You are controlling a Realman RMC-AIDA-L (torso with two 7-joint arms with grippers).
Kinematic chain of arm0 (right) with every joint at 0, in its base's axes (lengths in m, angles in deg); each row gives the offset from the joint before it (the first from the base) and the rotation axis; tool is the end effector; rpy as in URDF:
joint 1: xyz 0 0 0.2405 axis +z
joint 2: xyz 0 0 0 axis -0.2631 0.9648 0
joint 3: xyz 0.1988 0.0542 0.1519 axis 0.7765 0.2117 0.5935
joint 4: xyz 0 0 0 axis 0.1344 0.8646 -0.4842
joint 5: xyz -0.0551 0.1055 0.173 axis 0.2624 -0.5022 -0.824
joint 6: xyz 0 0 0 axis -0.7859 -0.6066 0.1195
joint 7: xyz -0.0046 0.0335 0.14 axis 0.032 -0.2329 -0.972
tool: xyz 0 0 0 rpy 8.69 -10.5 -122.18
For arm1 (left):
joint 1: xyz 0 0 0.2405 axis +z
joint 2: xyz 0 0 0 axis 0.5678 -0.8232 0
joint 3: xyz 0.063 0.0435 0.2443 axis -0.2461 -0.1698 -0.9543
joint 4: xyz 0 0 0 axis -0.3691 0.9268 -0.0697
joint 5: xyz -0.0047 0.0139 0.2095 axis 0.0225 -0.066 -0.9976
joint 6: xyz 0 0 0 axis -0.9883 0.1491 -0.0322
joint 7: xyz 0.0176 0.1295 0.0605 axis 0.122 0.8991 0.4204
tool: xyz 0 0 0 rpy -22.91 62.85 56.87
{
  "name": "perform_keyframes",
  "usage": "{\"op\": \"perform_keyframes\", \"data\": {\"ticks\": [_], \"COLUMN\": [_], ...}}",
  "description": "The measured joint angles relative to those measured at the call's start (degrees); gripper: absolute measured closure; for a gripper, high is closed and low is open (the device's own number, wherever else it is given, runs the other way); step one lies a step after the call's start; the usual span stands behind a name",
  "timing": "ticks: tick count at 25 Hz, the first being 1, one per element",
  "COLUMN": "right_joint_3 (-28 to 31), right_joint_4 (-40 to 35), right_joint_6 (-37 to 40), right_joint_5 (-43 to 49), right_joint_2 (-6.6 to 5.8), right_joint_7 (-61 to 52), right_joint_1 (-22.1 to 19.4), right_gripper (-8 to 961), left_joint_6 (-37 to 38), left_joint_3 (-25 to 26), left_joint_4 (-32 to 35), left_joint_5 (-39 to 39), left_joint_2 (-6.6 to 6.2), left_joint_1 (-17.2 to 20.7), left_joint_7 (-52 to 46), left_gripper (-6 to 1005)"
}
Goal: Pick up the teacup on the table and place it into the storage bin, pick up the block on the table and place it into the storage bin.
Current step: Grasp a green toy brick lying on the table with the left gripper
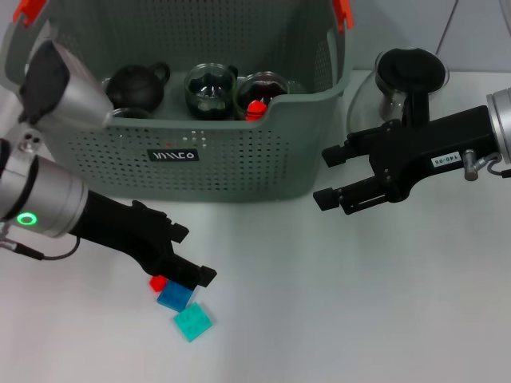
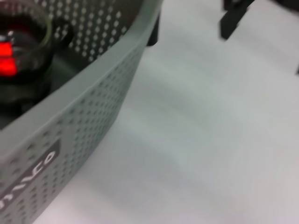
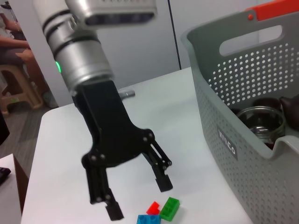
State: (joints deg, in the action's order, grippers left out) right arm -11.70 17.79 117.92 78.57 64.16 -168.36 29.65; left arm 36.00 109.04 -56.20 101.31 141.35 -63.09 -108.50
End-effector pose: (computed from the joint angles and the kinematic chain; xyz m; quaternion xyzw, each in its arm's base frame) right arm 0.1666 0.3750 0.0097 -0.9826 0.1485 0.1100 0.0198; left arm -0.2172 0.3212 0.0104 -0.9545 -0.2877 0.0270 0.0733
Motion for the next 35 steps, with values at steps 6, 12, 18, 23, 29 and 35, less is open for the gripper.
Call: {"op": "perform_keyframes", "data": {"ticks": [6,12,18,23,29,35], "right_joint_3": [0.0,0.0,0.0,0.0,0.0,0.0], "right_joint_4": [0.04,0.04,0.03,0.02,0.02,0.02], "right_joint_6": [-0.06,-0.14,-0.16,-0.16,-0.16,-0.16], "right_joint_5": [-0.02,-0.04,-0.04,-0.04,-0.04,-0.04], "right_joint_2": [-0.16,-0.16,-0.08,0.01,0.12,0.12], "right_joint_7": [0.07,0.17,0.35,0.46,0.53,0.92], "right_joint_1": [0.01,0.01,0.01,0.01,-0.12,-0.29], "right_gripper": [115,115,115,115,115,115], "left_joint_6": [-6.95,-11.98,-12.67,-13.89,-17.3,-18.56], "left_joint_3": [-1.95,-2.98,-4.44,-6.07,-9.08,-10.97], "left_joint_4": [2.95,4.16,4.36,4.71,5.31,5.31], "left_joint_5": [-2.55,-5.41,-7.44,-8.37,-9.3,-9.41], "left_joint_2": [0.2,0.32,0.4,0.46,0.51,0.5], "left_joint_1": [0.32,0.45,0.55,0.8,1.32,1.53], "left_joint_7": [-0.51,-2.64,-3.19,-3.58,-5.19,-6.0], "left_gripper": [67,68,69,69,70,71]}}
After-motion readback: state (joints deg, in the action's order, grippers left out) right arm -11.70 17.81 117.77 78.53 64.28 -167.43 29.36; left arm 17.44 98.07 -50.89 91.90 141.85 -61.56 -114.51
